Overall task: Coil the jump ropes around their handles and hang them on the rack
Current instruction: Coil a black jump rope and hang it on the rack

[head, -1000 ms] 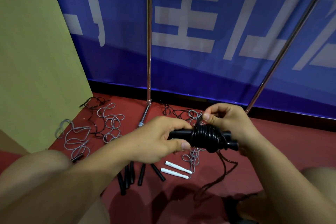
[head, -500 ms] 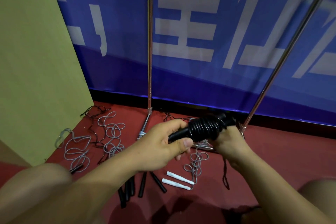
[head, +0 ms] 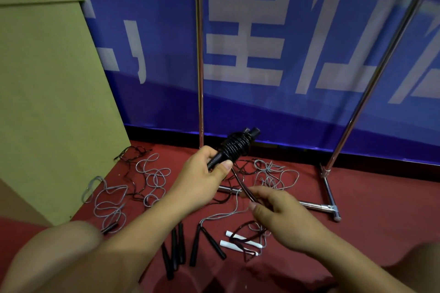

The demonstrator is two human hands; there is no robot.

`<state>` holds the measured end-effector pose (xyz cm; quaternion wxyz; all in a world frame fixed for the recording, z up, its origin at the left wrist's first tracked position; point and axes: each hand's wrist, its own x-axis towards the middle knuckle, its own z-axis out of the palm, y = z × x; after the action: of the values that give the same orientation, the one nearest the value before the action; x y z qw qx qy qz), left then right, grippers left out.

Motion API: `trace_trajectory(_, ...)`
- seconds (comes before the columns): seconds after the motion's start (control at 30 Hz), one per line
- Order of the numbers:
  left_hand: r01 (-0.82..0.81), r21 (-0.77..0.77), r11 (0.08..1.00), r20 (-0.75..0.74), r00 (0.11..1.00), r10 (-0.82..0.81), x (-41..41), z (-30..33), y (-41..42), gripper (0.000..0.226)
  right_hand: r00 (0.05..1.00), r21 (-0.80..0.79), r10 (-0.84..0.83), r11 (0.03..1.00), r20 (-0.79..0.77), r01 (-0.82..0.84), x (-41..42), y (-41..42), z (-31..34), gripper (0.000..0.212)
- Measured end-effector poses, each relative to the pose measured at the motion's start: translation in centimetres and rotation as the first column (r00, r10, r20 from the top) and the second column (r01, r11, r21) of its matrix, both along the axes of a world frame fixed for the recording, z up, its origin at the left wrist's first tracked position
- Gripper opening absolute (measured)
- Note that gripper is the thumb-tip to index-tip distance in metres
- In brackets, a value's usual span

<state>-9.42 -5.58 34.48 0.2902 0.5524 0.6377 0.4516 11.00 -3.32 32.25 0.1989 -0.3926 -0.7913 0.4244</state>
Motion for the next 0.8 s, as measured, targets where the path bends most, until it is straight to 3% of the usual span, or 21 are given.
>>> trace_trajectory(0.2,-0.095,-0.022,0.995,-0.012,0.995,0.094,-0.3,-0.7,0.6,0.015,0.999,-0.078,-0.018,0.997,-0.039,0.015,0.0,0.0,-0.2,0.018)
trace_trajectory(0.53,-0.130,-0.045,0.990,-0.213,0.970,0.118,0.3,-0.9,0.9,0.012,0.996,0.245,0.080,0.967,-0.039,-0.068,-0.2,-1.7,0.7,0.009)
trace_trajectory(0.8,-0.170,-0.048,0.984,-0.361,0.922,0.142,-0.1,-1.9,1.4,0.018,0.989,0.273,0.027,0.962,-0.148,0.014,0.2,-1.5,1.0,0.016)
